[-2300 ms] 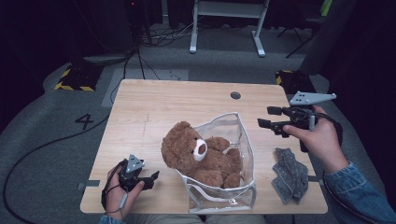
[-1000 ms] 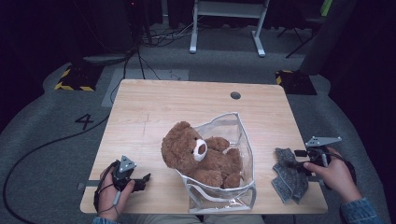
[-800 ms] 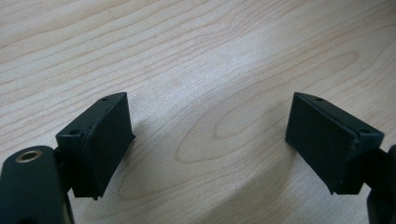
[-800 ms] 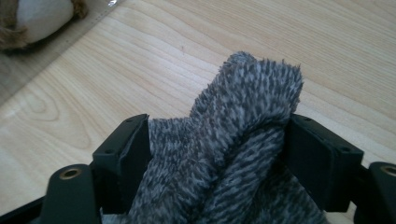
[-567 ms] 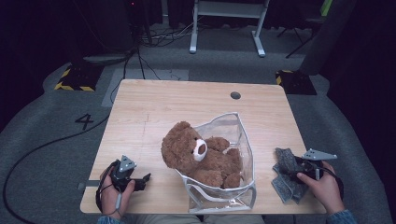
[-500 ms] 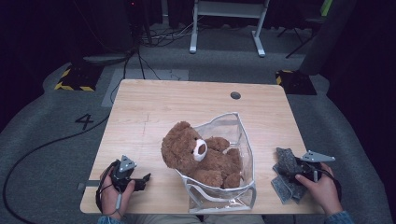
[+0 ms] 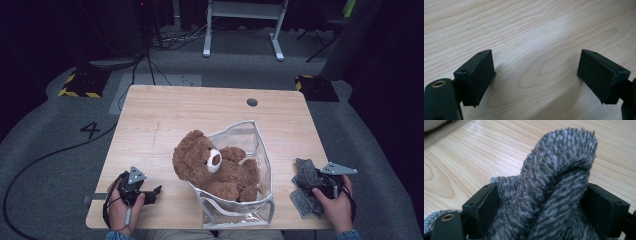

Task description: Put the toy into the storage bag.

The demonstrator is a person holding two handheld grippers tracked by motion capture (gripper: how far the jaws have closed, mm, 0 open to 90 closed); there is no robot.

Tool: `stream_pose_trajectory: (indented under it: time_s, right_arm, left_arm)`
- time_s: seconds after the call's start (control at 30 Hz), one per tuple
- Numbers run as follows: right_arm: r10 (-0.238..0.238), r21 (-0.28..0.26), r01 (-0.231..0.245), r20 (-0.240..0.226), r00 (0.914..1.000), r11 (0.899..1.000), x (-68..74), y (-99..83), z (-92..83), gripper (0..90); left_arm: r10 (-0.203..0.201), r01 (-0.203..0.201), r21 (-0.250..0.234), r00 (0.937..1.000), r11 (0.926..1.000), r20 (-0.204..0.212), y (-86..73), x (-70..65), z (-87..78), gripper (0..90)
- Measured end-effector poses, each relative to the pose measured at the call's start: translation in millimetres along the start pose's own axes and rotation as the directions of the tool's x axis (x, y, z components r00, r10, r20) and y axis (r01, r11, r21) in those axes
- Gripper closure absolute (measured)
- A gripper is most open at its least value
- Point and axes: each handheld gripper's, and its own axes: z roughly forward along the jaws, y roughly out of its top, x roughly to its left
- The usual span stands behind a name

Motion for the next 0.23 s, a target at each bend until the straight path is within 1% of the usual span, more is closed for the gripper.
stream_pose_trajectory:
  time_s: [0.03, 0.13, 0.17, 0.2, 0.23]
  right_arm:
    - [0.002, 0.0, -0.002, -0.001, 1.0, 1.0, 0.0, 0.0, -0.1, 16.4]
    - [0.002, 0.0, -0.002, -0.001, 1.0, 1.0, 0.0, 0.0, 0.0, 16.5]
    - [0.009, -0.002, -0.009, -0.003, 1.0, 1.0, 0.4, 0.1, 0.0, 16.5]
    - [0.009, -0.002, -0.009, -0.003, 1.0, 1.0, 0.3, 0.1, -0.1, 16.5]
    - [0.009, -0.002, -0.009, -0.003, 1.0, 1.0, 0.3, 0.1, -0.1, 16.5]
  left_arm:
    - [0.002, -0.002, 0.003, 1.0, 1.0, 0.006, 0.2, 0.3, 0.2, 14.2]
    - [0.003, -0.003, 0.006, 1.0, 1.0, -0.005, 1.2, -0.1, 1.0, 13.2]
    - [0.003, -0.003, 0.007, 1.0, 1.0, -0.004, 2.1, 0.0, 1.7, 12.6]
    - [0.005, -0.005, 0.01, 1.0, 0.9999, 0.005, 2.7, 0.2, 2.6, 11.8]
    - [0.003, -0.003, 0.01, 1.0, 0.9999, -0.005, 3.2, -0.4, 3.0, 11.0]
